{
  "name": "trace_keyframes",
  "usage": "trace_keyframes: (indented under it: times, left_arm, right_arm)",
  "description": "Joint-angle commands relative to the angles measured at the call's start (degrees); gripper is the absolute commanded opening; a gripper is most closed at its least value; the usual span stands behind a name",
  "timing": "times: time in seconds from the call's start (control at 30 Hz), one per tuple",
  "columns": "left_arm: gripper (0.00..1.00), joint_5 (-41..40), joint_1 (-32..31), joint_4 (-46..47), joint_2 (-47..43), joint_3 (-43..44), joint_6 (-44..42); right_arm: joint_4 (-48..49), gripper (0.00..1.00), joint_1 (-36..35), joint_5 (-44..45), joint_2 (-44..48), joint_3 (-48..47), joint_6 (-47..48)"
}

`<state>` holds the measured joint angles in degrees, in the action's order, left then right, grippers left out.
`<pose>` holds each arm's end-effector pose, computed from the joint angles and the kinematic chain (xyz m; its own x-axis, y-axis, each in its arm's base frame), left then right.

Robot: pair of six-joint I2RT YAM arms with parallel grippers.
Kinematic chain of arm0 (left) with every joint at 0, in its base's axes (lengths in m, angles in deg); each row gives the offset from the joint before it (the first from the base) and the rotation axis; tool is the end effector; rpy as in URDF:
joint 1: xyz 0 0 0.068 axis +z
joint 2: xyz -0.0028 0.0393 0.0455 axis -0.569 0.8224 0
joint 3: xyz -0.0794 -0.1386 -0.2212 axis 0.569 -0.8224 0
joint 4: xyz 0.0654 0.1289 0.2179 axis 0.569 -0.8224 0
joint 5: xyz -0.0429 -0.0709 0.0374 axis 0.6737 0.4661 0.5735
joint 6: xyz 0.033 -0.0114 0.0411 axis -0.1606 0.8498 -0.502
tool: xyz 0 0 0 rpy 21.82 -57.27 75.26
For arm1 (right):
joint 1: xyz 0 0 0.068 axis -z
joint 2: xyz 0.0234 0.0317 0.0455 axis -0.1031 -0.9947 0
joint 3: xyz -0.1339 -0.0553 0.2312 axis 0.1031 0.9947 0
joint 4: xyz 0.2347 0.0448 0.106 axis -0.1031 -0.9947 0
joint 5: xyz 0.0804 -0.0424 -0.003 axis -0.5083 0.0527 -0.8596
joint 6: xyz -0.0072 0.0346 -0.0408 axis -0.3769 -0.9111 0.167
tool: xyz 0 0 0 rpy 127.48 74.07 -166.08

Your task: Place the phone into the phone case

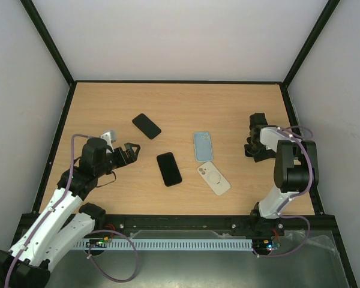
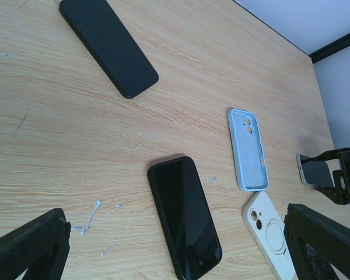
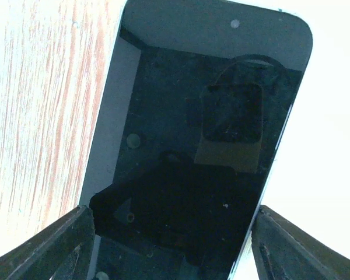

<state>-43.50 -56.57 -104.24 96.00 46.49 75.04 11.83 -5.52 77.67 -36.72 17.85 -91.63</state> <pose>0.1457 -0.0643 0.2723 -0.6580 -0.4205 -0.6247 0.0898 0.7799 -0.6195 0.3061 -0.0063 0.1451 -0.2081 0.9610 -0.1822 0.9367 0.2494 0.2457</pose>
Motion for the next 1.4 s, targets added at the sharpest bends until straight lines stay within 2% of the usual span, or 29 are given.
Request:
trace_keyframes:
  times: [0.0,0.2,0.33,0.53,0.8,0.9,1.37]
  left_arm:
    - [1.0,-0.5,0.3,-0.2,0.1,-0.2,0.0]
    - [0.99,-0.2,0.3,0.7,0.5,-0.5,0.4]
    - [0.99,0.2,0.3,1.0,0.5,-0.6,1.0]
    - [0.99,0.4,0.3,1.2,-0.5,-1.8,1.6]
    - [0.99,0.3,0.3,0.2,-1.4,-1.9,1.5]
    - [0.99,-0.1,0.4,0.0,-1.9,-2.1,1.4]
    - [0.99,-0.3,0.4,-1.0,-1.7,-0.6,0.7]
  right_arm:
    - [1.5,0.7,-0.8,-4.9,-1.7,4.5,3.9]
    - [0.7,0.7,-3.3,-2.6,-0.2,6.7,6.8]
    - [-0.8,0.77,-3.3,-2.1,-0.7,5.1,7.0]
    - [-4.9,0.89,-2.3,-3.0,-0.3,-1.2,2.5]
    - [-9.5,0.93,2.1,-6.6,-3.1,-7.1,-3.2]
    - [-9.5,0.99,2.5,-6.5,-4.2,-8.2,-5.4]
    - [-9.7,0.9,4.1,-6.9,-10.5,-9.5,-13.1]
